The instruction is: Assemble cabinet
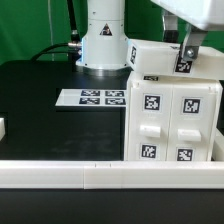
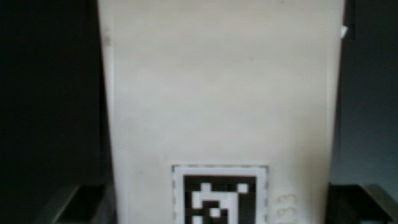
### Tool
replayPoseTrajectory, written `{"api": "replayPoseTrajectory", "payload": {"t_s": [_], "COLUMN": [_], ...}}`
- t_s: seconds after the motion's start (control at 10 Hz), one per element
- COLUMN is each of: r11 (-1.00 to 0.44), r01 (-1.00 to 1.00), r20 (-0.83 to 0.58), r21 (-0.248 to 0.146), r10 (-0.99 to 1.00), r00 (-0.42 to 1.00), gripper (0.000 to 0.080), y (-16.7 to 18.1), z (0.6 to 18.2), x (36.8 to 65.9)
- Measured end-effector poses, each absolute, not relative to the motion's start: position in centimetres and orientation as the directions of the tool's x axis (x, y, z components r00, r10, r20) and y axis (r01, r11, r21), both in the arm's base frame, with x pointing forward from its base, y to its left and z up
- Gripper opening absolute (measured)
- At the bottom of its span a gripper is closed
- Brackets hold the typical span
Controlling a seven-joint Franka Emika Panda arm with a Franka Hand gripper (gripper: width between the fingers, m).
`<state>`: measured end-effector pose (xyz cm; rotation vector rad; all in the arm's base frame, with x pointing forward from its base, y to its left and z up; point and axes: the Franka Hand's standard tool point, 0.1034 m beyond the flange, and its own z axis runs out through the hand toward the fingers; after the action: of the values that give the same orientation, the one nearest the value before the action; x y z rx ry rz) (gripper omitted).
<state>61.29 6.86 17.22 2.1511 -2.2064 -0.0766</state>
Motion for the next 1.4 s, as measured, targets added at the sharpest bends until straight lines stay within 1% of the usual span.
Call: {"api": "replayPoseTrajectory", "payload": {"t_s": [0.1,0.2,0.3,0.4,0.6,0.7,0.8,0.9,1.0,1.1,1.2,1.3,1.4], "r11": [0.079,0.073,0.049,0.043,0.028,0.027,-0.015,-0.099,-0.259,-0.311,-0.434,-0.527,-0.574], "r01": [-0.994,-0.994,-0.996,-0.997,-0.999,-0.999,-0.999,-0.993,-0.963,-0.947,-0.898,-0.847,-0.816], "r20": [0.010,0.009,0.003,-0.002,-0.024,-0.023,-0.019,-0.007,0.000,-0.003,-0.013,-0.023,-0.031], "r21": [0.076,0.077,0.069,0.060,0.037,0.041,0.048,0.058,0.078,0.077,0.077,0.074,0.072], "r10": [-0.997,-0.997,-0.999,-0.999,-0.999,-0.999,-1.000,-0.995,-0.966,-0.950,-0.901,-0.850,-0.819], "r00": [-0.078,-0.072,-0.049,-0.043,-0.029,-0.028,0.014,0.099,0.260,0.311,0.434,0.527,0.573], "gripper": [0.0614,0.0614,0.0756,0.0791,0.0797,0.0797,0.0797,0.0797,0.0797,0.0797,0.0797,0.0797,0.0797], "y": [7.0,7.0,7.1,7.2,7.4,7.4,7.5,7.8,8.4,8.7,9.0,9.2,9.0], "z": [17.2,17.2,17.7,18.4,20.1,19.9,19.4,19.0,18.6,18.7,18.6,18.6,18.6], "x": [61.3,61.3,61.4,61.4,61.6,61.5,61.4,61.5,61.4,61.4,61.4,61.4,61.4]}}
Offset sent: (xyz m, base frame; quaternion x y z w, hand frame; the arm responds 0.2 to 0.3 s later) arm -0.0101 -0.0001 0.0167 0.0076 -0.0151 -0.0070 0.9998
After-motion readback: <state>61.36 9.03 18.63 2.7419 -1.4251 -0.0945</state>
